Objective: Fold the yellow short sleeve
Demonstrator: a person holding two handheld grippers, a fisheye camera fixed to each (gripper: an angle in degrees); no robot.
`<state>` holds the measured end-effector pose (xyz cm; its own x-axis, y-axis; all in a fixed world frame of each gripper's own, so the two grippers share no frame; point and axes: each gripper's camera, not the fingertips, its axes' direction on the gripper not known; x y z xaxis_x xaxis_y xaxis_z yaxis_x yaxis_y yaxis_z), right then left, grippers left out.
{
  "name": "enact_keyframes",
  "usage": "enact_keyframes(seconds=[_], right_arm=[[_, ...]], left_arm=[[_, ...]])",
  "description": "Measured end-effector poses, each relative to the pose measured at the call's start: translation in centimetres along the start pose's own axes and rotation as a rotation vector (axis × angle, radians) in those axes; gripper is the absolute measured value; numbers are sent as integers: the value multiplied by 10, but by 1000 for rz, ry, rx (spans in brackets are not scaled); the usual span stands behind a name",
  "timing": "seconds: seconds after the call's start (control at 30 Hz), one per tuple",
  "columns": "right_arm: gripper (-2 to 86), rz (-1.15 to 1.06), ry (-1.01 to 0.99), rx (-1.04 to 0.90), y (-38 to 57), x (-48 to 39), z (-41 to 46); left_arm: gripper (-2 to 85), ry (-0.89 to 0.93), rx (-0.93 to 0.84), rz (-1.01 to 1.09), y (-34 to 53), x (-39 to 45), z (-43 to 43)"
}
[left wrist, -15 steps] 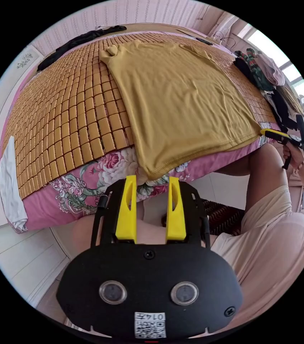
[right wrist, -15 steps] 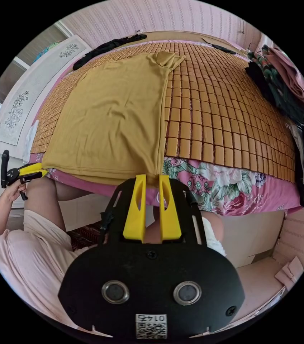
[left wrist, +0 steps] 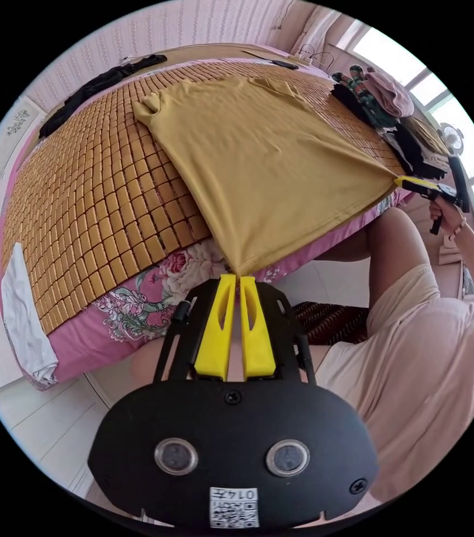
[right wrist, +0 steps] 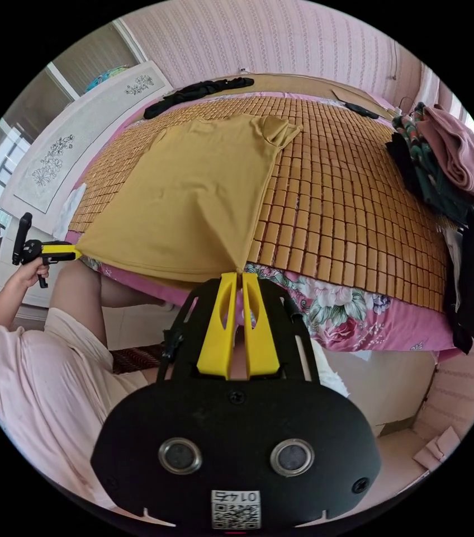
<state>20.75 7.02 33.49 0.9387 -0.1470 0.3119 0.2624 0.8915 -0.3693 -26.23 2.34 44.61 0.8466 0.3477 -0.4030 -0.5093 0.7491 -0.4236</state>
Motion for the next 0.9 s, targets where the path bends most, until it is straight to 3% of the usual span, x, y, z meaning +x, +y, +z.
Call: enact_keyframes(seconds=[0.33,0.6,0.9], right_arm=[[47,-13,-52,-159,9,8,47],[80,-83,49,-5,2,35,22],[107,-14,78,220,-191,107,75]], left_arm=[[21,74,-92,-64,-15,-26,41],[48,-52,0,-12,-11,-33,13],[46,-8,211,239,-212,-20,39]])
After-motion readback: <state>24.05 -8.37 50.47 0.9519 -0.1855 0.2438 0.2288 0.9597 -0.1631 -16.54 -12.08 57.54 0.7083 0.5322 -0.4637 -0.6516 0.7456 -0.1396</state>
